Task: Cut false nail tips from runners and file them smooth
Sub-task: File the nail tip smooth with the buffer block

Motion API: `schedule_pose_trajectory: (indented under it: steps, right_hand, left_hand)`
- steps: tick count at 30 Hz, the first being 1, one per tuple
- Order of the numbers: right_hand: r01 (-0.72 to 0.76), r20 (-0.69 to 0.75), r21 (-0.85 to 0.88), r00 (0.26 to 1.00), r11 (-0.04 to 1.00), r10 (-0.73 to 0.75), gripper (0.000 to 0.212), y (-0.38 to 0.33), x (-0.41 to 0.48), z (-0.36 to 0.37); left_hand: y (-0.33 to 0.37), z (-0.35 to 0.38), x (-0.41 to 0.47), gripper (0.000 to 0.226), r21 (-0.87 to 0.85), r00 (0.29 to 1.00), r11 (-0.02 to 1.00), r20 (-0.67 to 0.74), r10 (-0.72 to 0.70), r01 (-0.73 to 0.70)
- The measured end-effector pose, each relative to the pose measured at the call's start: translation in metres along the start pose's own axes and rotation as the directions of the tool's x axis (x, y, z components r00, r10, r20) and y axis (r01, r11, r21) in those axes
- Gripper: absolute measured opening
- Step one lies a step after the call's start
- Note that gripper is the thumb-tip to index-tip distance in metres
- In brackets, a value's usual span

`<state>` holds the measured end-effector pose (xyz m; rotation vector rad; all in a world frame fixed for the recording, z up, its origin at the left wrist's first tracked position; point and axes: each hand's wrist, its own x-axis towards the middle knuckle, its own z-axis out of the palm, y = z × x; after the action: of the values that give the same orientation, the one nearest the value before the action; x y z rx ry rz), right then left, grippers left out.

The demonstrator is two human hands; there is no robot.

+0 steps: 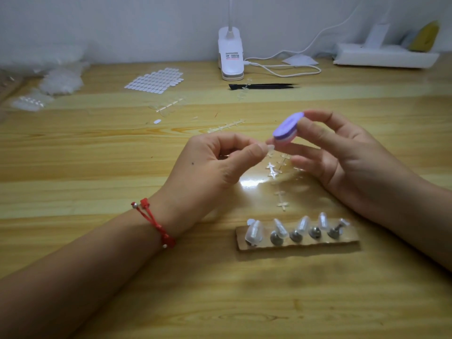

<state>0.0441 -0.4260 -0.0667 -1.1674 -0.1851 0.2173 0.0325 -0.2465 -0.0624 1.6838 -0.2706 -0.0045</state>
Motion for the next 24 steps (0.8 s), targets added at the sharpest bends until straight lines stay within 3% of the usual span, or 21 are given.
schedule_pose_trajectory:
  steps: [3, 7, 10, 13, 17, 21, 24]
  right_hand:
    - [0.023, 0.06, -0.11, 0.998, 0.994, -0.017, 0.019, 0.0025, -0.0012, 0.0021]
    - [0.037, -0.03, -0.008, 0.999, 0.999, -0.037, 0.023, 0.0017, 0.0, -0.0021]
    - [0.047, 0.053, -0.135, 0.998, 0.99, -0.04, 0.019, 0.003, -0.0006, 0.0007]
    - [0.057, -0.007, -0.044, 0.998, 0.997, -0.057, 0.022, 0.002, 0.0002, -0.0017]
    - [0.083, 0.11, -0.246, 0.992, 0.966, -0.057, 0.017, 0.0023, -0.002, 0.001]
    - [0.082, 0.022, -0.138, 0.997, 0.987, -0.079, 0.018, 0.0015, -0.0005, -0.0017]
    - [0.096, 0.071, -0.202, 0.994, 0.975, -0.083, 0.017, 0.0026, -0.0009, -0.0005]
  left_hand:
    - [0.0, -0.0005, 0.0, 0.014, 0.011, 1.0, 1.0, 0.0, -0.002, 0.002]
    - [0.0, -0.0004, 0.0, 0.014, -0.006, 1.0, 1.0, 0.005, -0.02, 0.02]
    - [0.0004, -0.0008, 0.0002, 0.014, 0.007, 1.0, 1.0, 0.003, -0.008, 0.008]
    - [0.0007, -0.0003, -0.0002, 0.013, 0.0, 1.0, 1.0, 0.019, -0.015, 0.015]
    - [0.0001, -0.0003, -0.0004, 0.017, 0.021, 1.0, 1.0, 0.016, -0.013, 0.013]
    - [0.0008, 0.0004, -0.0011, 0.018, 0.02, 0.999, 1.0, 0.033, -0.014, 0.013]
    - [0.0005, -0.0002, -0.0011, 0.017, 0.016, 0.999, 1.0, 0.036, -0.018, 0.018]
